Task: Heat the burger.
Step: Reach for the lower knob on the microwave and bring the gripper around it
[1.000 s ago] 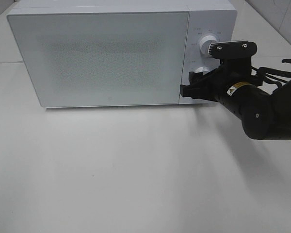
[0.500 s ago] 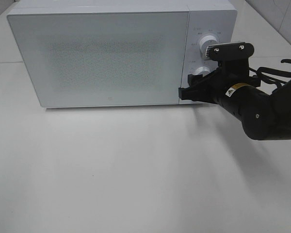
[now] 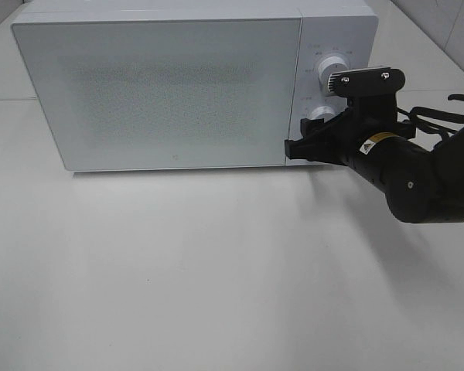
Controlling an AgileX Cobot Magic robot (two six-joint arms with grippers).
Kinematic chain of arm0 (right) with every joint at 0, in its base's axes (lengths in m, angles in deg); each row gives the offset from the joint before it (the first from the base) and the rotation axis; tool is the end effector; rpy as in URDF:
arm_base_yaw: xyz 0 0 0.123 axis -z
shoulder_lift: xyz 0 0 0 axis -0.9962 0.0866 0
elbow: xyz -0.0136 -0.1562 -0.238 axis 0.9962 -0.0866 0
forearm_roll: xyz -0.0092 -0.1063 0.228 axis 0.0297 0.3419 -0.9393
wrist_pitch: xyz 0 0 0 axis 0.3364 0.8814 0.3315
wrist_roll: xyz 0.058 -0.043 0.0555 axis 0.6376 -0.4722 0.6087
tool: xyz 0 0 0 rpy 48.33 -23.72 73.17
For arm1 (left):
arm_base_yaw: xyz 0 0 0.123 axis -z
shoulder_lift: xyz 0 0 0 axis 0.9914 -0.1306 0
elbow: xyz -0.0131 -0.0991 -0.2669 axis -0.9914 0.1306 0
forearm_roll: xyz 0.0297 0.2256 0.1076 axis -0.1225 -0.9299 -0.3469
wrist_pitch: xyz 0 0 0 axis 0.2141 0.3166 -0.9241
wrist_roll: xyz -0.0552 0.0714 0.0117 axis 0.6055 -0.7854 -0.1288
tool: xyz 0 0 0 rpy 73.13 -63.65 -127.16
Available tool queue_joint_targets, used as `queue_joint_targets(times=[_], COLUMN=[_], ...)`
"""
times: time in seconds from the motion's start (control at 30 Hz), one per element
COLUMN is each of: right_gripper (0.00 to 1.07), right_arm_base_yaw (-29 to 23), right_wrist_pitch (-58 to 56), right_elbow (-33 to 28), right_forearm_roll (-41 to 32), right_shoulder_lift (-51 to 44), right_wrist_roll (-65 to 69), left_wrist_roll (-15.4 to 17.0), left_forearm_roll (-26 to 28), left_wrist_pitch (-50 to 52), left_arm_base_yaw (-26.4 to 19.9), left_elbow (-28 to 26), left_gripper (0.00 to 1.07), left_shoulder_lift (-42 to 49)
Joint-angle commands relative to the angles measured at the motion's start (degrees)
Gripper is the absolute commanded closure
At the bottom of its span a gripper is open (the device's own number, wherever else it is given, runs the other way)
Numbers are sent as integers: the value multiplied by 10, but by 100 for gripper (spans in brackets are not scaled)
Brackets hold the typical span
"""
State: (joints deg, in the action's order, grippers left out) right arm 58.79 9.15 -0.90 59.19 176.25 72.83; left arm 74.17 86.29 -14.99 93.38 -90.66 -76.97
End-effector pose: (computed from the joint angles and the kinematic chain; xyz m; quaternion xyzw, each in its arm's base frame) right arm 0.3181 0.1345 0.1259 -0.1254 0.7791 0.0431 0.6127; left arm -0.0073 -0.0071 0.2783 0.1687 0.8323 -0.0495 0.5257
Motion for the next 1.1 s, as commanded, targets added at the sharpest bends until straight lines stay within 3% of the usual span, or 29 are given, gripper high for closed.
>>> queue_joint_targets(times=[0.03, 0.47, 0.57, 0.6, 0.7, 0.73, 0.77, 0.87, 0.93, 1.1], right_gripper=[49, 52, 60, 73, 78, 87, 87, 102, 107, 107], right_arm_base_yaw=[1, 1, 1, 1, 1, 1, 1, 1, 1, 1], right_wrist_pitch=[3, 5, 5, 5, 5, 5, 5, 4, 3, 3], right_elbow=[6, 6, 6, 6, 6, 6, 6, 6, 6, 6], right_forearm_roll=[6, 6, 6, 6, 6, 6, 6, 6, 6, 6], right_shoulder_lift=[-3, -3, -3, -3, -3, -3, -3, -3, -3, -3], right_wrist_roll=[-7, -7, -7, -7, -7, -7, -7, -7, -7, 4], left_wrist_roll=[3, 3, 3, 3, 3, 3, 3, 3, 3, 3], left_forearm_roll=[2, 2, 2, 2, 2, 2, 2, 2, 2, 2], left_wrist_pitch=[9, 9, 9, 9, 9, 9, 9, 9, 9, 9], left_arm_base_yaw=[-1, -1, -1, -1, -1, -1, -1, -1, -1, -1], left_elbow=[2, 2, 2, 2, 2, 2, 2, 2, 2, 2], left_gripper=[106, 106, 106, 106, 106, 106, 106, 106, 106, 106], left_shoulder_lift=[5, 5, 5, 5, 5, 5, 5, 5, 5, 5])
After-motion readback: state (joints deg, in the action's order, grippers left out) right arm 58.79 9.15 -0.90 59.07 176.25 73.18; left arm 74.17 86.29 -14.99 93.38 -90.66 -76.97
